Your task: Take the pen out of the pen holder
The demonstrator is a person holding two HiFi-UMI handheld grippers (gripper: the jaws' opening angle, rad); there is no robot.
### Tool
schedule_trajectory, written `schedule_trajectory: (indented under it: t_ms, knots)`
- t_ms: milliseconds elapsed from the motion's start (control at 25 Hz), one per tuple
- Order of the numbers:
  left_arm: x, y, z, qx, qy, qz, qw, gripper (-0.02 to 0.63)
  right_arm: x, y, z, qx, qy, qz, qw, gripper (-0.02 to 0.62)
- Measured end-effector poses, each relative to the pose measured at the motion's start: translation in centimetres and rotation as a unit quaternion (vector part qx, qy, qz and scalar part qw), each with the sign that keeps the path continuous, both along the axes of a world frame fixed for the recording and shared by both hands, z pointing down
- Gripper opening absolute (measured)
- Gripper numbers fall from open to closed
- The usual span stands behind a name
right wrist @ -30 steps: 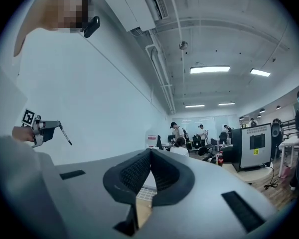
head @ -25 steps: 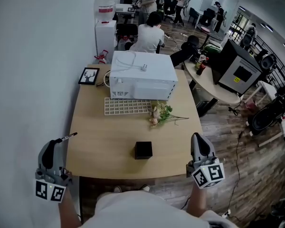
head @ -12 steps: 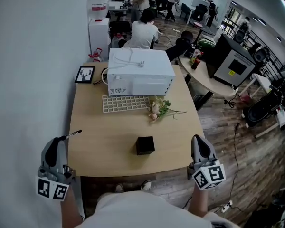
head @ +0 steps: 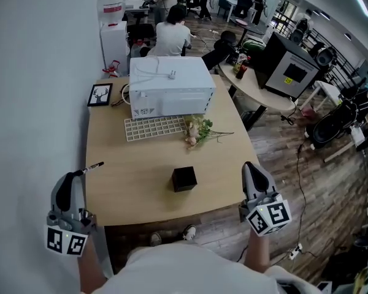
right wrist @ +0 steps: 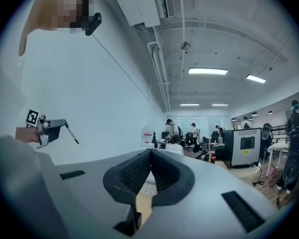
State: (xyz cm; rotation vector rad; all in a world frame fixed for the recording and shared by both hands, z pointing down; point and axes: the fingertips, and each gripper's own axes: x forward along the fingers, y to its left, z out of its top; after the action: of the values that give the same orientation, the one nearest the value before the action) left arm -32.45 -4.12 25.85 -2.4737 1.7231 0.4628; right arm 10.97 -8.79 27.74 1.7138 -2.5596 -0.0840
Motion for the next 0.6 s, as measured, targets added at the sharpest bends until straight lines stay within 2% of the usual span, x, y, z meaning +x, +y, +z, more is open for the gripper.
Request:
schedule_trajectory:
  t_ms: [360,600]
  knots:
    - [0.9,-0.4,0.0,-0.001,-0.001,0.017,0.9999,0.054,0.0,0.5,0.5,-0.005,-0.001,0.003,1.0,0.0]
    - [1.5,-0.3,0.3,-0.008,-0.005,0.018,0.9998,0.054,-0.2,0.8,0.7,0.012,0.023,-0.001,1.0,-0.002]
